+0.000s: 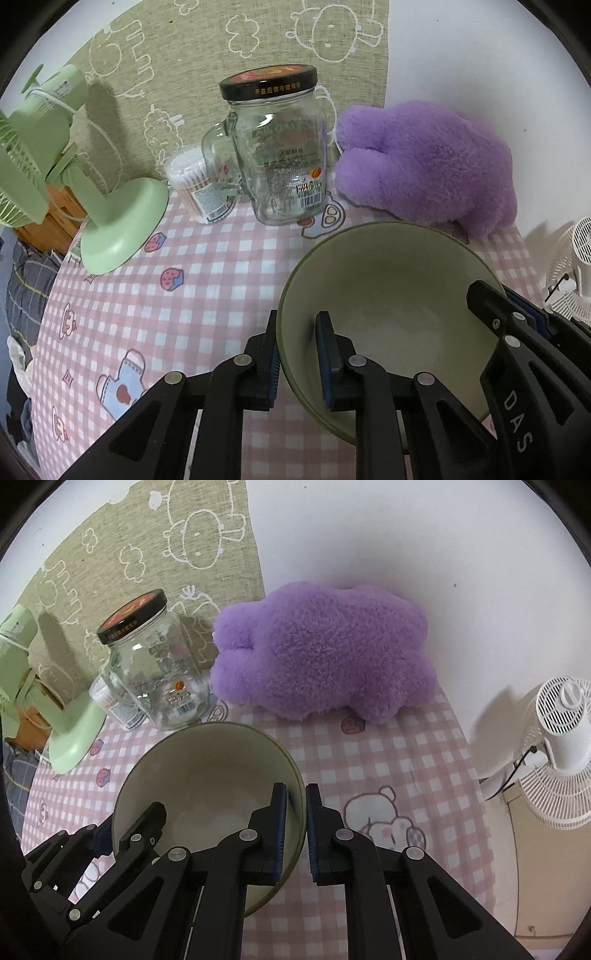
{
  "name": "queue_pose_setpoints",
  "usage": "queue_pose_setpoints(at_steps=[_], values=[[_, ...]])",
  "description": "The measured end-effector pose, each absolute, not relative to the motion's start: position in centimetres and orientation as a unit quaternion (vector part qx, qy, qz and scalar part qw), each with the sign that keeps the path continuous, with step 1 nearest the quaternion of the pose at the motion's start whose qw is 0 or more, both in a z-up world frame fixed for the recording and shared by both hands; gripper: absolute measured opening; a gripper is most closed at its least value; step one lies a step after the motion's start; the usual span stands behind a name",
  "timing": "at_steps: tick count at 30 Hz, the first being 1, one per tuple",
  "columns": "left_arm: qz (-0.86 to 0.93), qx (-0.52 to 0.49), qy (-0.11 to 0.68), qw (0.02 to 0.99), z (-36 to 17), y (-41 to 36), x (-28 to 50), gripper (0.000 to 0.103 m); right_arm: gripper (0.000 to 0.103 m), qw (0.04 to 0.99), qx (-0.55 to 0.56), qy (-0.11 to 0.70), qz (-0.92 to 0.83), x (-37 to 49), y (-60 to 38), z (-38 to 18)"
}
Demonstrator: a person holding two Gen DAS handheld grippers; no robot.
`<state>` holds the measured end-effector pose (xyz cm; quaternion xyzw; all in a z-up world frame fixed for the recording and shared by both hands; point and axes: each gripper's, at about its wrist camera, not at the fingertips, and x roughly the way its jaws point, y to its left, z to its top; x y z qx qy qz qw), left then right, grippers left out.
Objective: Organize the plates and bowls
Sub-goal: 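Lift the green-rimmed bowl with both tools and carry it away from the jar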
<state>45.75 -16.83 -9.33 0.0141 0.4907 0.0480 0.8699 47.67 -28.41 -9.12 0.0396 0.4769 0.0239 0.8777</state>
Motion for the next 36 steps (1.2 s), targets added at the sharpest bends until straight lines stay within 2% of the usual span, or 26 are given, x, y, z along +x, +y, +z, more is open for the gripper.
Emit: queue_pose_setpoints(at_steps=[20,36], values=[[0.057,0.024,0.464,0.883,-2.8,-16.9,38.5,0.015,0.013,0.891,0.048,0.450,0.035,39.7,-28.4,-2.3],[0.055,0.015,0.430,0.901,2.1,-13.9,30.3,0.015,0.013,0.904,0.039,0.423,0.048,31.4,-25.4,3.2]])
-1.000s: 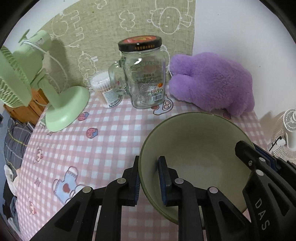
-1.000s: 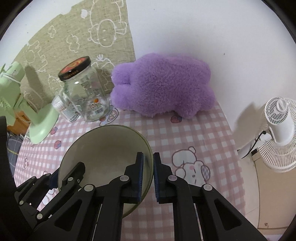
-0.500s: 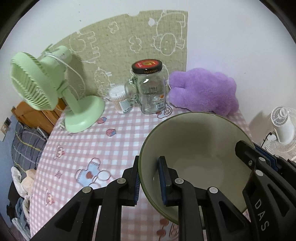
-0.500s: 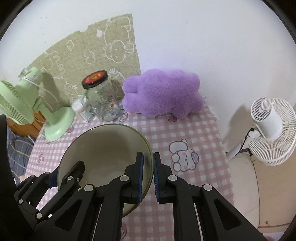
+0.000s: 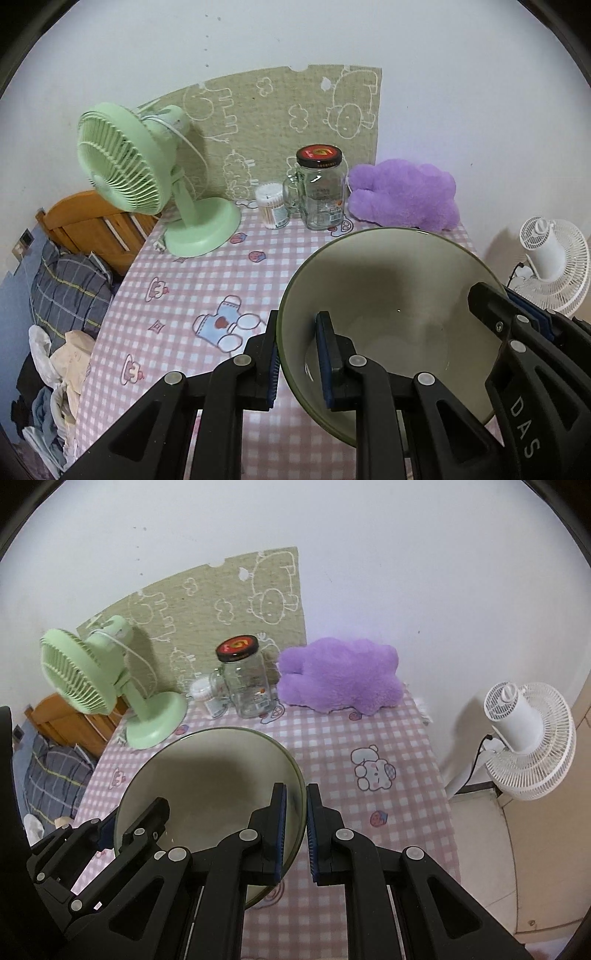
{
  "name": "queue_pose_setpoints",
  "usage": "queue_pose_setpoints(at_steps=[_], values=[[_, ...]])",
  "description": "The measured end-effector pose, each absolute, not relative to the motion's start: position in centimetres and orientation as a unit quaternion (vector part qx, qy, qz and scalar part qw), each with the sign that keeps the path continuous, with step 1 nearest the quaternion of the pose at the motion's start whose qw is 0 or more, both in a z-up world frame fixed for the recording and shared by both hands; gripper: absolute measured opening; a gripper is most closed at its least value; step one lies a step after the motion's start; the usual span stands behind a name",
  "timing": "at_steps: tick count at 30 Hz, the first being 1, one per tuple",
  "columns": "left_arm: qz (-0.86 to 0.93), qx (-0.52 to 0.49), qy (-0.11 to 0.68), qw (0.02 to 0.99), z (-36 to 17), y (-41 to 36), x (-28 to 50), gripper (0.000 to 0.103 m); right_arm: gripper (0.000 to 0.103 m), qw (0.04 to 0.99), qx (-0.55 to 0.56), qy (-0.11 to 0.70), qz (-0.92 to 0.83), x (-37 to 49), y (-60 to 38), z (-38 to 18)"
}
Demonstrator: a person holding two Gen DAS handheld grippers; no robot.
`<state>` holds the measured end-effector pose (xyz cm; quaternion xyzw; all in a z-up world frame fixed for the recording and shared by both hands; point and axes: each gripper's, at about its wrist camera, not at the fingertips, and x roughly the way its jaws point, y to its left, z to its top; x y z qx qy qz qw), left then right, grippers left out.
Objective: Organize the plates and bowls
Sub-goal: 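Lift the green-rimmed bowl with both tools and carry it away from the jar, then carry the green-rimmed bowl with both tools toward the plate stack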
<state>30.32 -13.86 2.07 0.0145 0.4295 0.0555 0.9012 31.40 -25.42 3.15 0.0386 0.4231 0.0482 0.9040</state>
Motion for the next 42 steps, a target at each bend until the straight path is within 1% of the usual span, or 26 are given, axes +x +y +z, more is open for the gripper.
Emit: queue_pose_setpoints(at_steps=[9,18,29,42], values=[[0.040,0.010,0.412,0.910,4.1,-10.9,26.1,0.015,0.013,0.910,0.038,0.410,0.042,27.1,-22.7,5.0],[0.027,-0.004,0.403,0.915,4.0,-6.9,22.1,0.015,0.013,0.914,0.027,0.404,0.027,22.0,-18.2,6.1],[0.000,0.002,0.419,0.908,2.1,-3.2,17.6,0.015,0.013,0.909,0.020,0.416,0.008,17.8,-14.3,4.8],[-0.035,0.017,0.437,0.899,-0.7,-1.6,13.6,0.015,0.013,0.897,0.013,0.442,-0.016,13.1,-12.2,2.0]])
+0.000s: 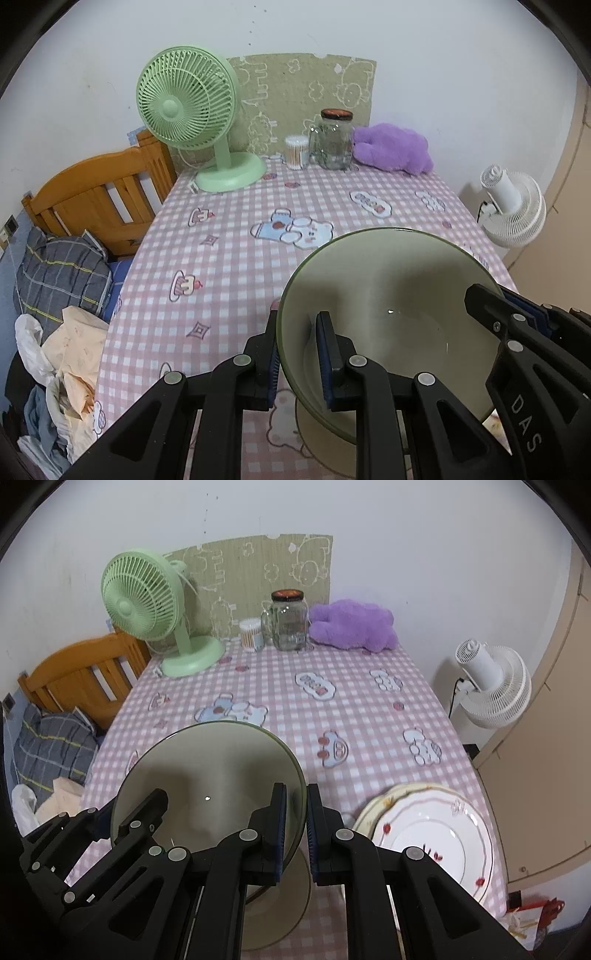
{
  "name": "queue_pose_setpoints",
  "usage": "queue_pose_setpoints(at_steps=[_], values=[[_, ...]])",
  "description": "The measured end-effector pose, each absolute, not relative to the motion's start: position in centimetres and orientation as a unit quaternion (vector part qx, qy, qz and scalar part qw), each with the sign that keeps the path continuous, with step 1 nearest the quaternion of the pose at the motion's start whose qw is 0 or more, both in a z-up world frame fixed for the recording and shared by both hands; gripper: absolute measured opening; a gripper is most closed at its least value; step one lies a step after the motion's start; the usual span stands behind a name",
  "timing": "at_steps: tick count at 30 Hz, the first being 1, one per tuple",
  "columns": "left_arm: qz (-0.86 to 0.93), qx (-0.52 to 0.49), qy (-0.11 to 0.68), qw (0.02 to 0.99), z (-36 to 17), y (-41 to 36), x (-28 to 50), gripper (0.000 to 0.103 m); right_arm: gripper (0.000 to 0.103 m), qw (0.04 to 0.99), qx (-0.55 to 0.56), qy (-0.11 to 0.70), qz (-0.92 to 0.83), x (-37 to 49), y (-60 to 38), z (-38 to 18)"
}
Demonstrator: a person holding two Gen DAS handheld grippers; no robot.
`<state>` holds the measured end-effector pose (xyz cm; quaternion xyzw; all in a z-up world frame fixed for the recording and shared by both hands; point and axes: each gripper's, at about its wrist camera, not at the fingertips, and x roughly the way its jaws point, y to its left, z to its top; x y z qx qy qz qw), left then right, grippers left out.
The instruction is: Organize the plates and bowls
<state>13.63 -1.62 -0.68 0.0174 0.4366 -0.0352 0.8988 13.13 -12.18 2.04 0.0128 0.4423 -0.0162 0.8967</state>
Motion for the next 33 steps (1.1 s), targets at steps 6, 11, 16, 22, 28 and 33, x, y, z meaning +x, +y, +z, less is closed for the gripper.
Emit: queue_pose_setpoints(at_steps=[6,11,16,22,28,33], values=[[-0.044,0.015,0.454,0.890,-2.3,-1.2,12.4,0.015,0.013,0.887,0.011,0.460,-0.025,11.7,-11.9,0.4],[-0.044,0.016,0.464,0.885,-3.3,-1.2,12.0,0.015,0.013,0.879,0.000,0.476,-0.026,10.9,-11.3,-0.7],[-0.043,0.018,0.479,0.877,-4.6,-1.1,12.1,0.015,0.013,0.872,-0.003,0.489,-0.027,10.8,-11.1,-1.5],[-0.045,0.021,0.491,0.870,-5.7,-1.3,12.1,0.015,0.013,0.856,-0.007,0.515,-0.033,11.1,-11.2,-3.3],[-0.045,0.026,0.498,0.866,-6.3,-1.9,12.2,0.015,0.013,0.852,-0.014,0.522,-0.038,11.4,-11.4,-3.8],[-0.043,0.033,0.493,0.868,-6.3,-2.2,11.9,0.015,0.013,0.851,-0.020,0.524,-0.035,11.3,-11.7,-4.1]])
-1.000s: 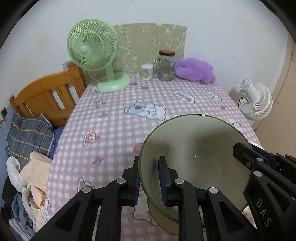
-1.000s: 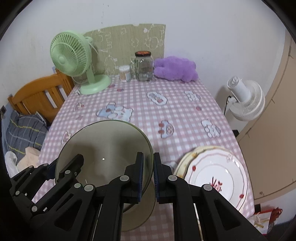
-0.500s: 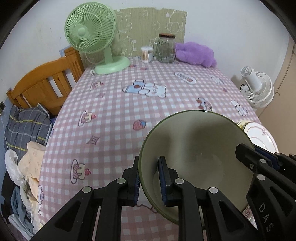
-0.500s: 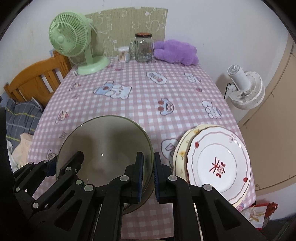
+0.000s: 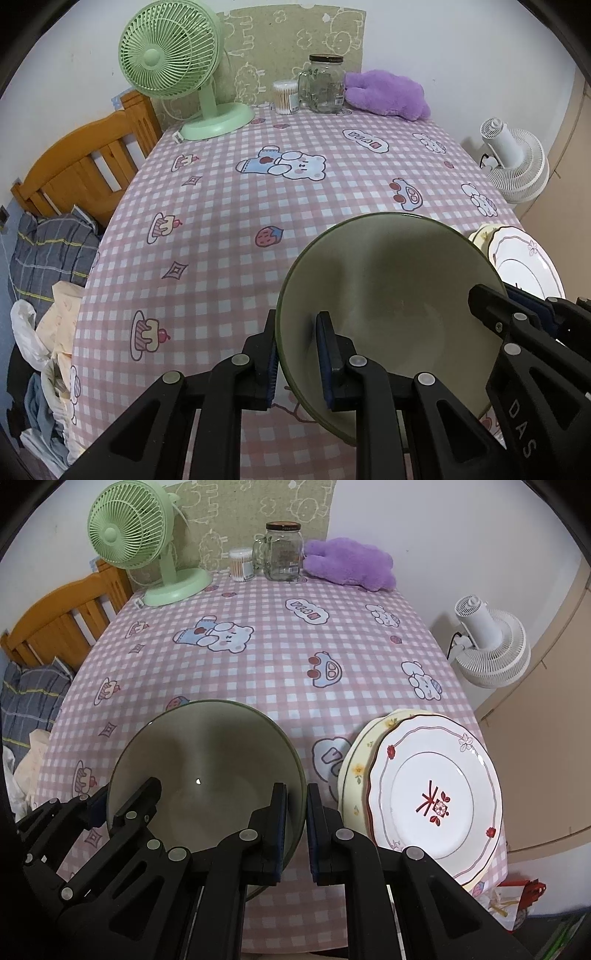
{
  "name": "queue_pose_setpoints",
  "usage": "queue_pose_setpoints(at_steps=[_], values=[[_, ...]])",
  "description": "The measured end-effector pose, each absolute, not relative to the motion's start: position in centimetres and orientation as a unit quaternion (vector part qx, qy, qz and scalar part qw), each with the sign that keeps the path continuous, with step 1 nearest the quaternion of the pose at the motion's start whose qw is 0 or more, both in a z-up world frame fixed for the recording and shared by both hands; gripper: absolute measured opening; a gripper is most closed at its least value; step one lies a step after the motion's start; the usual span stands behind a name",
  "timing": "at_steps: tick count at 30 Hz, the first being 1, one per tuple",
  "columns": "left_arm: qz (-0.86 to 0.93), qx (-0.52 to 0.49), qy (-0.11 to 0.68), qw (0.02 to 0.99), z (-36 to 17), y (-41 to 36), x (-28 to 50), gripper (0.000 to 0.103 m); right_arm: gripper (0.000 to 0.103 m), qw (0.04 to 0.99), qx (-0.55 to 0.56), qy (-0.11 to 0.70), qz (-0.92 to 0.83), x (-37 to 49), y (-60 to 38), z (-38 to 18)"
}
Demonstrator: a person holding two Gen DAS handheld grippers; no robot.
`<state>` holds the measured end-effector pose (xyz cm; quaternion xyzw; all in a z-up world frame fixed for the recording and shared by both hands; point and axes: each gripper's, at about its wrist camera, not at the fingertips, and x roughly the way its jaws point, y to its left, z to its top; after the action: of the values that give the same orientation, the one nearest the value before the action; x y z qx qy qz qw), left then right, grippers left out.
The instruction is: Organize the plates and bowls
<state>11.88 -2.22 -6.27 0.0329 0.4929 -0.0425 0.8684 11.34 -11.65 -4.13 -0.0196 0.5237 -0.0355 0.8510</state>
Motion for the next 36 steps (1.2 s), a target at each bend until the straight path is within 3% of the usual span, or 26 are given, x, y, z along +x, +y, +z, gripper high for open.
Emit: queue_pose_setpoints(at_steps=[5,18,23,25,26,36], values=[[-0.047,0.024,0.490,0.870,-6.3,-2.0,11.7,0.022,0.013,0.851,-0.020,0.524,-0.030,11.2,-11.7,-4.2],[-0.081,-0.008,0.507,0.858,-6.4,-1.3,12.6,0.061,0.017,0.843,0.009,0.538,-0.012,11.5,-12.4,-4.0],[-0.094,-0.015,0.526,0.845,-7.4,-1.5,13.4,0.066,0.035,0.840,0.014,0.542,-0.029,11.6,-13.1,-4.1],[-0.104,-0.020,0.532,0.840,-7.9,-1.7,13.5,0.067,0.050,0.839,0.020,0.543,-0.034,11.7,-13.5,-4.2],[-0.109,-0.021,0.535,0.838,-8.1,-1.8,13.6,0.067,0.053,0.839,0.025,0.543,-0.036,11.7,-13.7,-4.4],[-0.131,-0.043,0.552,0.822,-9.4,-2.3,14.1,0.066,0.054,0.826,0.056,0.561,-0.020,12.8,-14.4,-6.4]])
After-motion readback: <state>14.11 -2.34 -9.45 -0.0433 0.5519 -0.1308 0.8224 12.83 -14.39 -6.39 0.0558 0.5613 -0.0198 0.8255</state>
